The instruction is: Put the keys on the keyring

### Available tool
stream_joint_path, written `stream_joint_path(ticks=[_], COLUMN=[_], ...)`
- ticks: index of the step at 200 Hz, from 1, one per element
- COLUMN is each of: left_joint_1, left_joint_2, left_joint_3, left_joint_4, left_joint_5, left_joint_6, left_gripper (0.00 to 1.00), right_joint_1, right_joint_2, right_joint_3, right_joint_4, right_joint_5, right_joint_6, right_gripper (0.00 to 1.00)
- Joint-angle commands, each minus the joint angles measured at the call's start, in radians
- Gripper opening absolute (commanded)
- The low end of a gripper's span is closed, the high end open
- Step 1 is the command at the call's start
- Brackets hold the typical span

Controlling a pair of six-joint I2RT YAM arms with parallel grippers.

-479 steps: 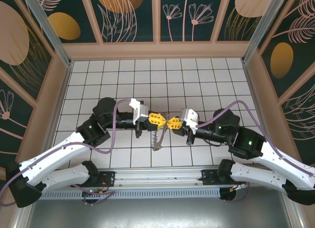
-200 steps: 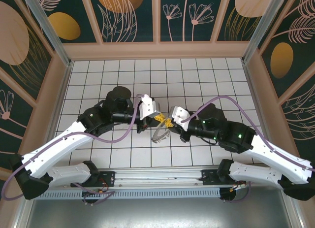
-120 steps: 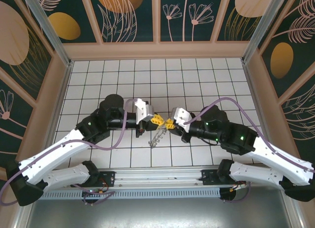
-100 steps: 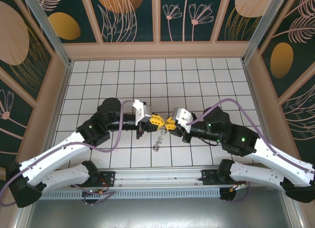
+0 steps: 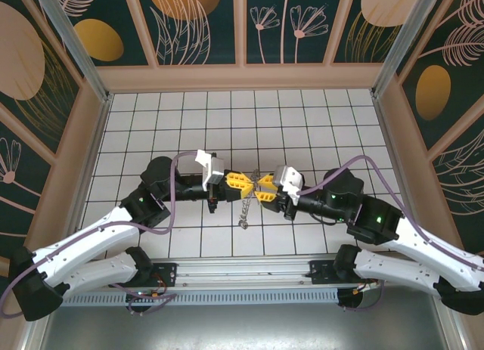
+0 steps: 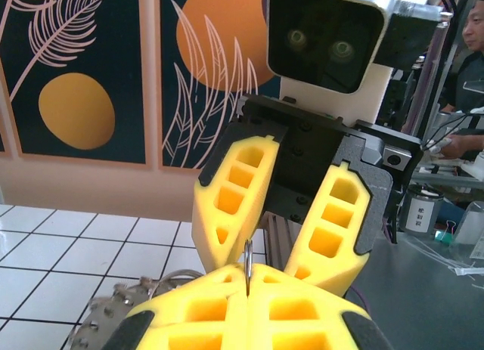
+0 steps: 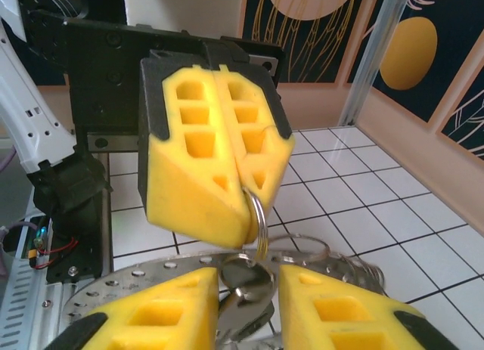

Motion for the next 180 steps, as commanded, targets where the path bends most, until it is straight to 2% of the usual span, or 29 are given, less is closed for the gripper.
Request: stream_joint_path(ticks=[1, 48, 67, 86, 116, 132, 162, 180], left_joint_1=[-0.004, -0.004, -0.004, -0.004, -0.003, -0.004, -0.003, -0.005], left_joint_2=[-0.020, -0.016, -0.020, -0.025, -0.025, -0.031, -0.035, -0.024], left_joint_3=[0.018, 0.030, 0.041, 0.066, 0.096, 0.089, 0.042, 0.019], left_joint_4=[0.053, 0.048, 0.010, -0.095, -0.261, -0.298, -0.336, -0.352], left_joint_5=[0.008, 0.006, -0.027, -0.134, -0.372, -0.453, -0.559, -0.612], left_joint_6=[-0.004, -0.009, 0.006, 0.045, 0.066, 0.047, 0.011, -0.003], left_gripper=[0.00, 0.00, 0.00, 0.00, 0.00, 0.00, 0.00, 0.00], right_joint_1=[0.006, 0.006, 0.005, 0.005, 0.002, -0.010, -0.112, -0.194], right_joint_2=[-0.070, -0.104, -0.097, -0.098, -0.082, -0.096, -0.083, -0.040], right_joint_3=[-0.043, -0.075, -0.072, -0.075, -0.096, -0.133, -0.183, -0.187], right_joint_4=[0.059, 0.074, 0.069, 0.072, 0.123, 0.198, 0.288, 0.283], right_joint_5=[0.002, 0.000, 0.030, 0.096, 0.266, 0.322, 0.246, 0.189], right_joint_6=[0.039, 0.048, 0.040, 0.033, 0.023, 0.024, 0.067, 0.110], right_gripper=[0.33, 0.36, 0.36, 0.39, 0.52, 0.59, 0.68, 0.81])
